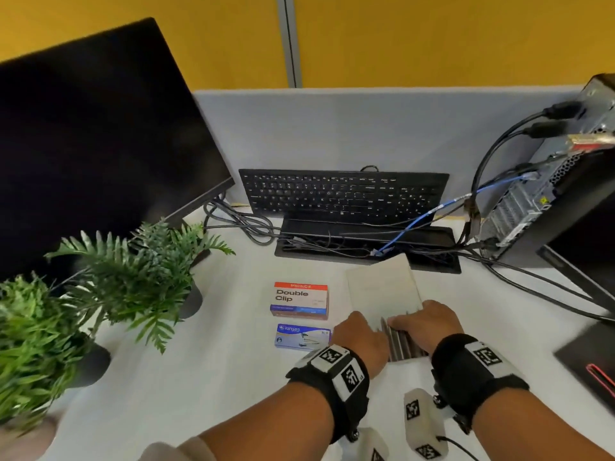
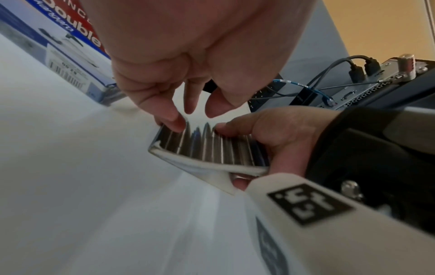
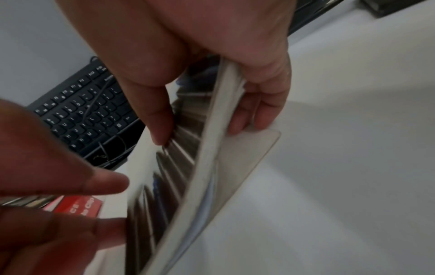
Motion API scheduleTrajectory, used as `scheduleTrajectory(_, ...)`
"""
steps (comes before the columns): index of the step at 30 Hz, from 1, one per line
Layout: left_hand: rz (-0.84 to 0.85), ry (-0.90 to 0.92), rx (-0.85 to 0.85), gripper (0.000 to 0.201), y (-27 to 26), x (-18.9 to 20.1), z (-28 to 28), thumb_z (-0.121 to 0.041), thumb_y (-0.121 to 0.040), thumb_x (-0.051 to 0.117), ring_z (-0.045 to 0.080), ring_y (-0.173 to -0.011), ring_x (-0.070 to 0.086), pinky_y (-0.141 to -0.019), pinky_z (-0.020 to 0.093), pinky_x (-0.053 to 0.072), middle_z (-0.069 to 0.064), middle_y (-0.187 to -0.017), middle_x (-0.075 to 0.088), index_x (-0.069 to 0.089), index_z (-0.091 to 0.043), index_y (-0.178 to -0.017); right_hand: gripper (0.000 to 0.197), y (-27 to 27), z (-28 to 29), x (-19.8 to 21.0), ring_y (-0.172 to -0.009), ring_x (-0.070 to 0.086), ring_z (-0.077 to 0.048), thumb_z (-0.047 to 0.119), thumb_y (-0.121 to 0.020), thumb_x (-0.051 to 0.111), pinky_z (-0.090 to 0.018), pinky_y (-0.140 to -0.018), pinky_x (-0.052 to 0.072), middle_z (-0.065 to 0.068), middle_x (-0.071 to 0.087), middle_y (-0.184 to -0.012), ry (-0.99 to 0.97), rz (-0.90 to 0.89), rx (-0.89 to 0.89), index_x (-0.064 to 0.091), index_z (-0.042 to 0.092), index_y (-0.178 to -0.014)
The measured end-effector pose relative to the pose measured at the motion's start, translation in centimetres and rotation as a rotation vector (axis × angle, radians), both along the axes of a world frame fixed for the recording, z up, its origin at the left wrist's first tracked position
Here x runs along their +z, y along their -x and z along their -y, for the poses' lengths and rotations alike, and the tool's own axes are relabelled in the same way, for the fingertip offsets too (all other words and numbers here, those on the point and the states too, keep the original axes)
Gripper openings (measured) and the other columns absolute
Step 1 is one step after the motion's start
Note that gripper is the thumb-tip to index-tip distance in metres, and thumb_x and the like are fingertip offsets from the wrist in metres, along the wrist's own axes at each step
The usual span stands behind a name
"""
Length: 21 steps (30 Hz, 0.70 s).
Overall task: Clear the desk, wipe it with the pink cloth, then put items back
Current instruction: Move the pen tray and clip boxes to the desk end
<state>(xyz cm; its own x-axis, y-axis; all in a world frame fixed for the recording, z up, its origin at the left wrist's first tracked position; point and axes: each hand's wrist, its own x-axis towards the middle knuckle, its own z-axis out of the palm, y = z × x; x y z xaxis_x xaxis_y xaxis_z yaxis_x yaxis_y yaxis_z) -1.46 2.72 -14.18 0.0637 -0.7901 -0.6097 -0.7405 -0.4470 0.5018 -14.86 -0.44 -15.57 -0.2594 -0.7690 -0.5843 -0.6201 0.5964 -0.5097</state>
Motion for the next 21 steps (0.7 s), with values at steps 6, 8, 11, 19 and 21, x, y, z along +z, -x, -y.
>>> scheduleTrajectory(6, -0.090, -0.103, 0.141, 0.053, -0.4, 0.3, 0.1, -0.037, -0.089, 0.049, 0.030, -0.115, 0.057, -0.096, 0.037, 0.049, 0.013, -0.130, 0.055, 0.040, -0.007, -0.132, 0.035, 0.4, -1.2, 0.2, -0.084, 0.063, -0.025, 0.037, -0.070, 0.079, -0.043, -0.081, 0.055, -0.005, 0.066, -0.090, 0.064, -0.074, 0.022, 0.057, 0.019, -0.091)
scheduleTrajectory(8, -0.101, -0.128, 0.148, 0.050, -0.5, 0.2, 0.1, -0.038, -0.089, 0.048, 0.029, -0.108, 0.058, -0.091, 0.035, 0.049, 0.013, -0.122, 0.058, 0.044, -0.006, -0.126, 0.026, 0.6, -1.3, 0.6, -0.079, 0.064, -0.025, 0.024, -0.072, 0.080, -0.044, -0.081, 0.056, -0.004, 0.067, -0.085, 0.094, 0.053, -0.017, 0.058, 0.017, -0.085)
scheduleTrajectory(11, -0.139, -0.116, 0.117, 0.037, -0.5, 0.3, -0.1, -0.036, -0.091, 0.047, 0.026, -0.092, 0.053, -0.085, 0.034, 0.048, 0.011, -0.102, 0.053, 0.050, -0.005, -0.113, 0.025, 1.0, -1.5, 1.0, -0.081, 0.068, -0.028, 0.016, -0.072, 0.081, -0.049, -0.082, 0.056, -0.006, 0.070, -0.085, 0.124, 0.168, -0.043, 0.060, 0.020, -0.084)
scheduleTrajectory(19, -0.269, -0.110, 0.102, 0.047, 1.2, 0.5, 0.1, -0.053, -0.073, 0.051, 0.031, -0.080, 0.063, -0.076, 0.035, 0.053, 0.014, -0.088, 0.066, 0.064, -0.009, -0.084, 0.025, 1.8, -2.6, 2.8, -0.083, 0.068, -0.033, 0.001, -0.075, 0.075, -0.038, -0.068, 0.055, -0.013, 0.071, -0.091, 0.190, 0.451, -0.121, 0.064, 0.020, -0.088)
scheduleTrajectory(21, -0.218, -0.097, 0.153, 0.067, 1.6, 0.8, 0.1, -0.064, -0.062, 0.052, 0.031, -0.097, 0.062, -0.084, 0.038, 0.052, 0.011, -0.108, 0.061, 0.059, -0.013, -0.104, 0.028, 1.7, -2.7, 3.1, -0.086, 0.067, -0.033, 0.000, -0.076, 0.074, -0.038, -0.071, 0.054, -0.012, 0.070, -0.093, 0.207, 0.512, -0.133, 0.064, 0.023, -0.087)
